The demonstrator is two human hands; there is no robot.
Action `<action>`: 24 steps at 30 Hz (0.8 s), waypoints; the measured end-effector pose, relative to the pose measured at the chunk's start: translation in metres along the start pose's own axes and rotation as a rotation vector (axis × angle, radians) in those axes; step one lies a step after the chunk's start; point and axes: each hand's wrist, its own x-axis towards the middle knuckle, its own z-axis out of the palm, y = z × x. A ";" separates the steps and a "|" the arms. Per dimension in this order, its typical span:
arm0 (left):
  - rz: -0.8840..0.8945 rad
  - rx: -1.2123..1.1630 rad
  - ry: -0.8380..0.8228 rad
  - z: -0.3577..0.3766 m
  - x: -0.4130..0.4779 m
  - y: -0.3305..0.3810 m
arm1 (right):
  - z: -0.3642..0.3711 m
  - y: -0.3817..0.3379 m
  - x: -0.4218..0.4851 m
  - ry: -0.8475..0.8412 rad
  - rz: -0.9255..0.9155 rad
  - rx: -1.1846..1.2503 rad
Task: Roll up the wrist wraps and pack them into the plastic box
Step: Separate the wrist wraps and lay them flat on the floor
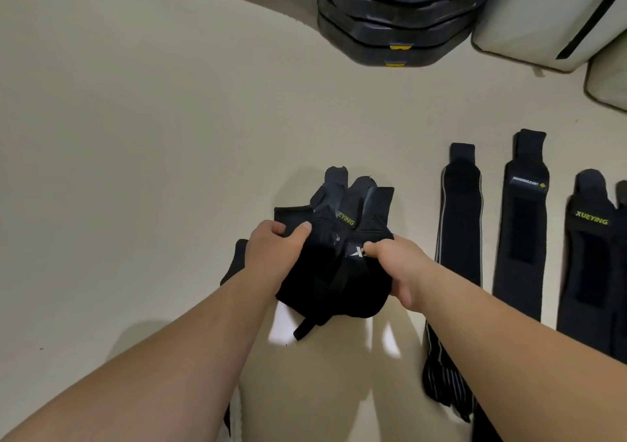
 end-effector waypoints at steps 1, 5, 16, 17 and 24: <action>-0.005 0.015 -0.024 0.001 -0.001 0.004 | 0.000 -0.001 -0.001 -0.003 0.002 0.013; -0.075 0.113 -0.187 -0.008 -0.008 0.017 | 0.000 -0.004 -0.012 -0.023 0.021 0.069; 0.259 0.060 -0.316 -0.114 -0.075 0.071 | -0.004 -0.032 -0.108 -0.011 -0.091 0.096; 0.271 0.049 -0.316 -0.128 -0.084 0.078 | -0.001 -0.036 -0.119 -0.025 -0.112 0.089; 0.390 -0.090 -0.182 -0.194 -0.160 0.146 | 0.012 -0.067 -0.211 -0.115 -0.247 0.063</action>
